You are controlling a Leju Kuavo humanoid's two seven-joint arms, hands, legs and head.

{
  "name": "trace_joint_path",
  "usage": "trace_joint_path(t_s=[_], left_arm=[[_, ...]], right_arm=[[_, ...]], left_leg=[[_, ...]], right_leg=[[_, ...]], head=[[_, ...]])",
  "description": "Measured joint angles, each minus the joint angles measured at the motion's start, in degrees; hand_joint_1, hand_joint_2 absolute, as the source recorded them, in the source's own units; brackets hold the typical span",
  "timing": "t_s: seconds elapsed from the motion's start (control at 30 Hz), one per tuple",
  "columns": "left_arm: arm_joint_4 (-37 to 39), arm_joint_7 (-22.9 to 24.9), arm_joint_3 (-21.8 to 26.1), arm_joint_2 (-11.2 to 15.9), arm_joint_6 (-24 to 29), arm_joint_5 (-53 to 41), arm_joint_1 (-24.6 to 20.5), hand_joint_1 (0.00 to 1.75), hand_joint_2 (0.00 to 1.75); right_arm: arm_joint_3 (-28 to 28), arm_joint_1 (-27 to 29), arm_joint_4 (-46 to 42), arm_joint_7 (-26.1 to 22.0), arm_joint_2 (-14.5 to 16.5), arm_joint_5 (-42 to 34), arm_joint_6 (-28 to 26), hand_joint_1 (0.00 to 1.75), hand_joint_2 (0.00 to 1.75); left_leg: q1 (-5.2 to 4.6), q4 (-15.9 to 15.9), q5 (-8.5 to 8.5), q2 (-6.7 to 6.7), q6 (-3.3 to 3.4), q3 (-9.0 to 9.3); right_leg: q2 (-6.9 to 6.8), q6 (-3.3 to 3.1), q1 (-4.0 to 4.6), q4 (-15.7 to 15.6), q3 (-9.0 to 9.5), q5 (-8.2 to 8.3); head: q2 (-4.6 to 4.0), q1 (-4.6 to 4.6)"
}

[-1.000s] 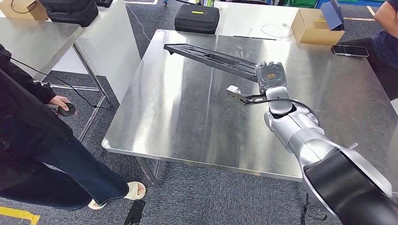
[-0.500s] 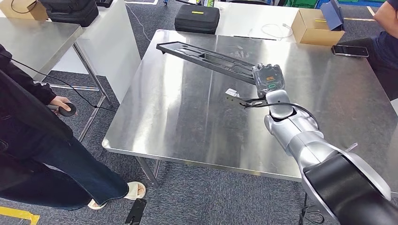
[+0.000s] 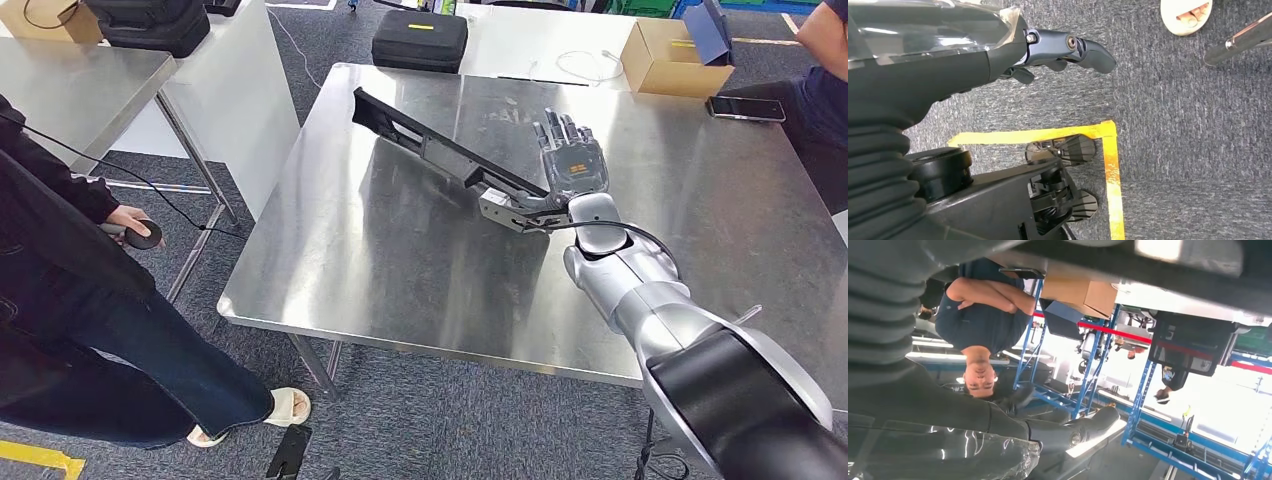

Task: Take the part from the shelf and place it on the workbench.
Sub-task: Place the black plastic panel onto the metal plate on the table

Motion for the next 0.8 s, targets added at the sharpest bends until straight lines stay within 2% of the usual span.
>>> trace_joint_path(t_s=[0.27, 0.33, 0.43, 0.5, 0.63, 0.8], left_arm=[[0.0, 0.04, 0.03, 0.01, -0.09, 0.44, 0.0, 0.0, 0.0], [0.0, 0.11, 0.04, 0.03, -0.09, 0.52, 0.0, 0.0, 0.0], [0.0, 0.25, 0.08, 0.1, -0.14, 0.61, 0.0, 0.0, 0.0], [0.0, 0.28, 0.12, 0.18, -0.15, 0.7, 0.01, 0.0, 0.0], [0.0, 0.22, 0.22, 0.25, -0.04, 0.87, 0.08, 0.0, 0.0], [0.0, -0.3, 0.29, 0.35, 0.5, 1.17, 0.54, 0.0, 0.0]], right_arm=[[-0.33, -0.02, -0.01, -0.29, 0.17, 0.09, 0.66, 0.0, 0.0], [-0.85, -0.1, 0.0, -1.6, 0.32, -0.43, 4.13, 0.0, 0.0], [-1.8, -0.35, 0.01, -4.53, 0.72, -1.18, 13.99, 0.0, 0.0], [-2.39, -0.42, -0.08, -5.23, 0.84, -1.08, 16.97, 0.0, 0.0], [-4.16, -1.03, -0.72, -5.21, 0.6, -1.19, 14.08, 0.0, 0.0], [-9.75, -2.25, -2.56, -6.87, -1.1, -5.12, 2.73, 0.0, 0.0]], left_leg=[[0.0, 0.0, 0.0, -0.01, 0.0, 0.0], [0.0, 0.0, 0.0, -0.01, 0.0, 0.0], [0.0, 0.0, 0.0, -0.01, 0.0, 0.0], [0.0, 0.0, 0.01, -0.01, 0.0, 0.0], [0.0, 0.0, 0.01, -0.01, 0.01, 0.01], [-0.01, 0.01, 0.01, -0.08, 0.01, -0.01]], right_leg=[[0.0, 0.0, 0.0, 0.0, 0.01, 0.0], [0.0, 0.0, 0.0, 0.0, 0.02, 0.0], [0.0, 0.0, 0.0, 0.0, 0.02, 0.0], [0.0, 0.0, 0.0, 0.0, 0.02, 0.0], [0.0, 0.0, 0.0, 0.0, 0.02, 0.0], [-0.05, 0.0, -0.01, 0.0, 0.01, 0.0]], head=[[0.0, 0.01], [0.0, 0.0], [0.0, 0.01], [0.0, 0.0], [0.0, 0.01], [0.0, 0.0]])
